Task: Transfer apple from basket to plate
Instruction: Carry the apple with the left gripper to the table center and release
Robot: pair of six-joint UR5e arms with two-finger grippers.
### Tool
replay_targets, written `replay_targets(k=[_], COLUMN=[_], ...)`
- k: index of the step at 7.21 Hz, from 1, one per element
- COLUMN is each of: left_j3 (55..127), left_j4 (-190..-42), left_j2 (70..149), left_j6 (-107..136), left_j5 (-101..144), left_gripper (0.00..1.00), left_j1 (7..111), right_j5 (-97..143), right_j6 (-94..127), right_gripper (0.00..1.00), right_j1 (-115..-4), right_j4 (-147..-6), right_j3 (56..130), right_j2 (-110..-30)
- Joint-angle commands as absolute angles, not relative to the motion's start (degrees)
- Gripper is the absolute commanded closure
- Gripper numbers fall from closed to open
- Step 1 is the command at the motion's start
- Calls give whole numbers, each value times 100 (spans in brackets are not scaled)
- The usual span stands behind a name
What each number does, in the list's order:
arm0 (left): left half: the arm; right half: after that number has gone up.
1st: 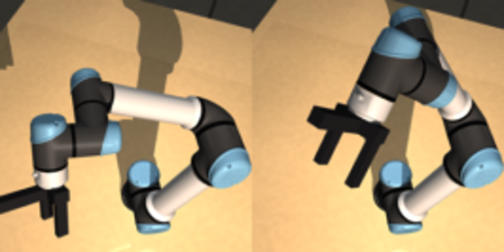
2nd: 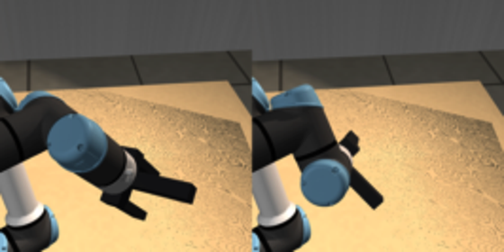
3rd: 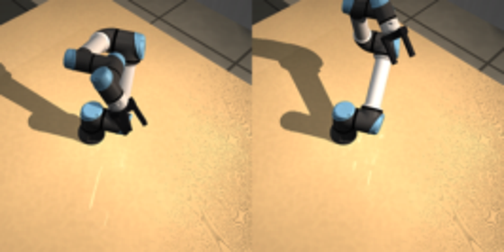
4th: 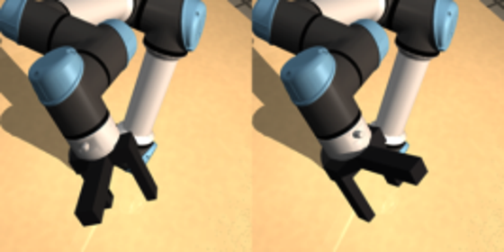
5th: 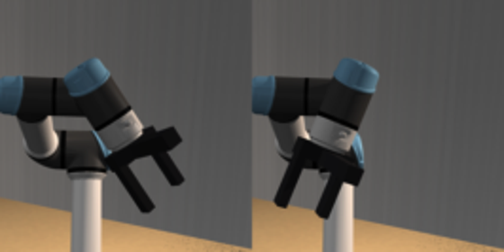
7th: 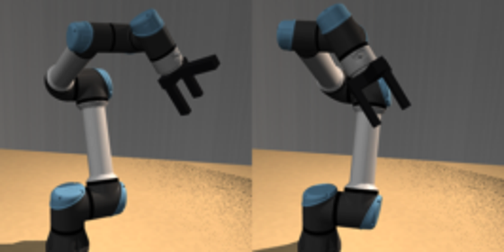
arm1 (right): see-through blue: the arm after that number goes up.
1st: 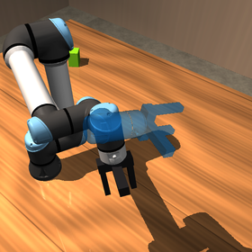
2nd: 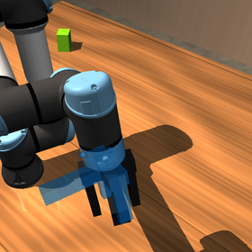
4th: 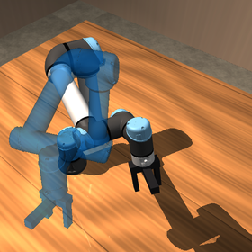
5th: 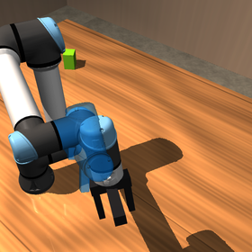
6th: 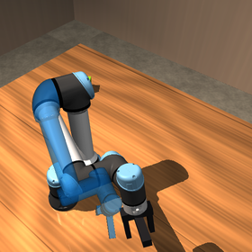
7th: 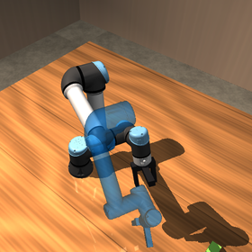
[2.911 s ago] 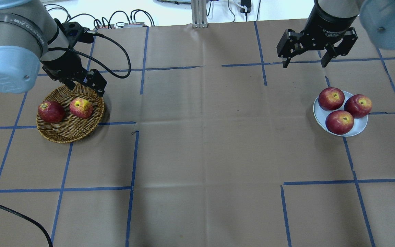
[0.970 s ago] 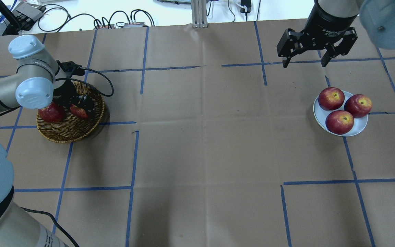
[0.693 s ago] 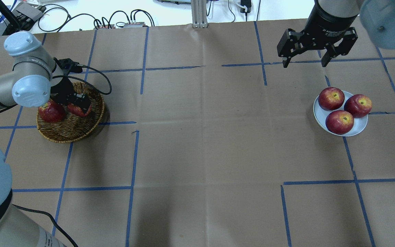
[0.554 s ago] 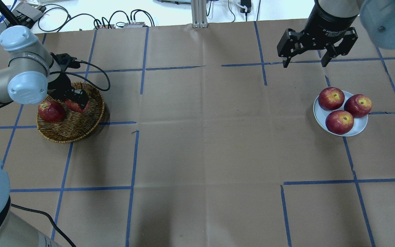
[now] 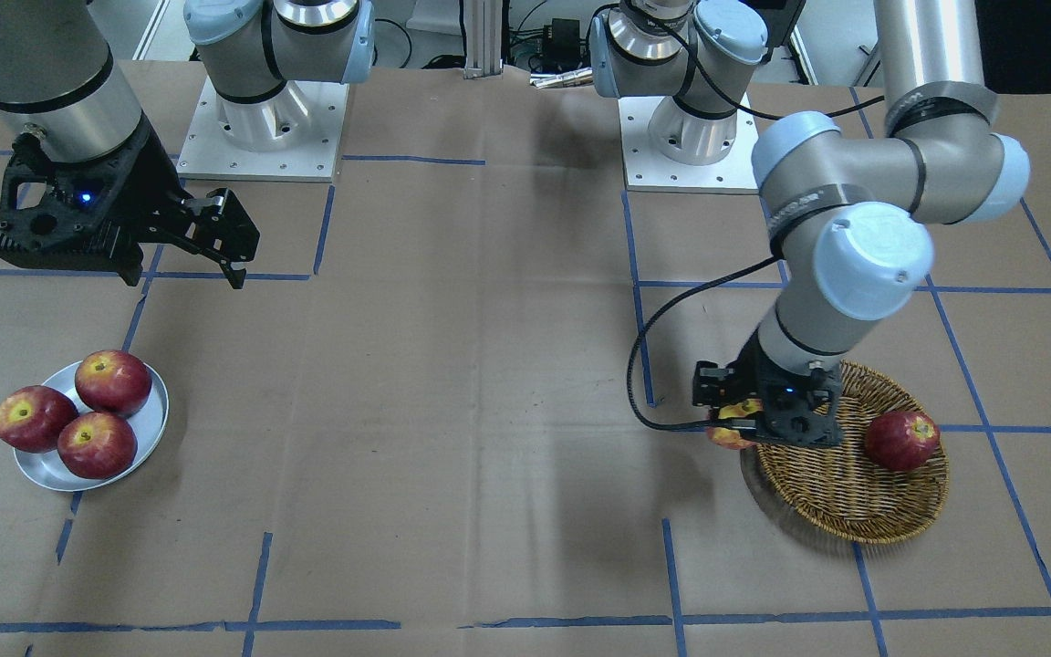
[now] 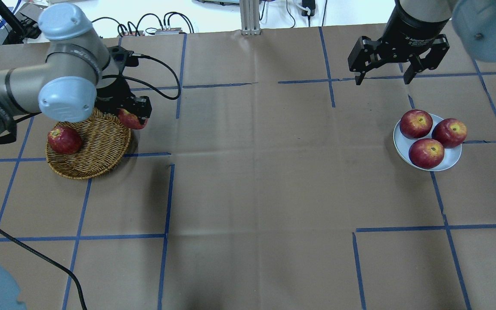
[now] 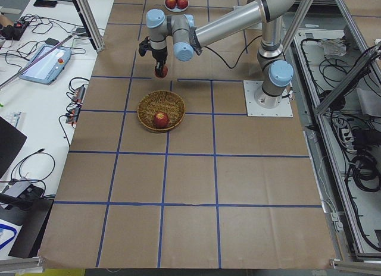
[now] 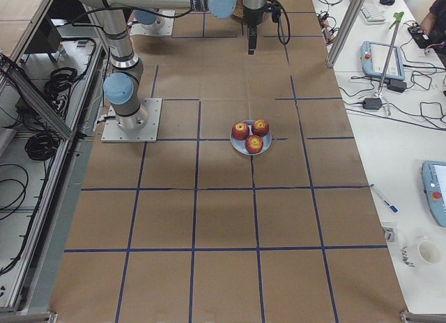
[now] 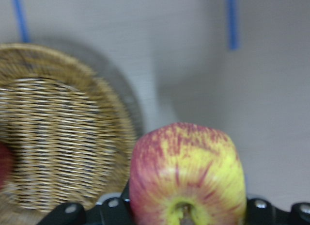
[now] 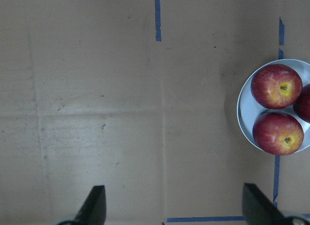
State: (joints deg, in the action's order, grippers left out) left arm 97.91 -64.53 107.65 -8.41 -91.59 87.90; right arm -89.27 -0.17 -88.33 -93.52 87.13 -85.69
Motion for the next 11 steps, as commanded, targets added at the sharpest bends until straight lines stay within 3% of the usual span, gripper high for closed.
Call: replay_targets(k=[1,3,6,8,9,11], left_j3=[9564,9379,9299,9299,9308,9281], left_j4=[-6451,-6085,-5486,-5362,-5361,-5457], left_j2=[11159,11740,12242,12357,12340,12130], left_j6=[471,1395,1477,1485,1485,1485], left_j5=[-8967,-8886,-8903,-8912,-8912,-8912], left_gripper=[65,65,64,38,3,1], left_j1=[10040,10895,11074,11083,11109,11136], right_j5=[-8930,-8930,-8930,-8930,-8930,-8921], right_j6=[-18,-26,-18,-18,-18,-18], right_gripper=[0,0,0,0,0,0], right_j1=[-8833,-8833,-8833,-8833,-8833,-8833], right_j4=[-9352,-9352,-9352,-9352,-9352,-9360], right_j3=[8719,8719,8719,8719,8719,8727], right_j2=[-8561,-8561,-8569,-8561,-8561,-8561])
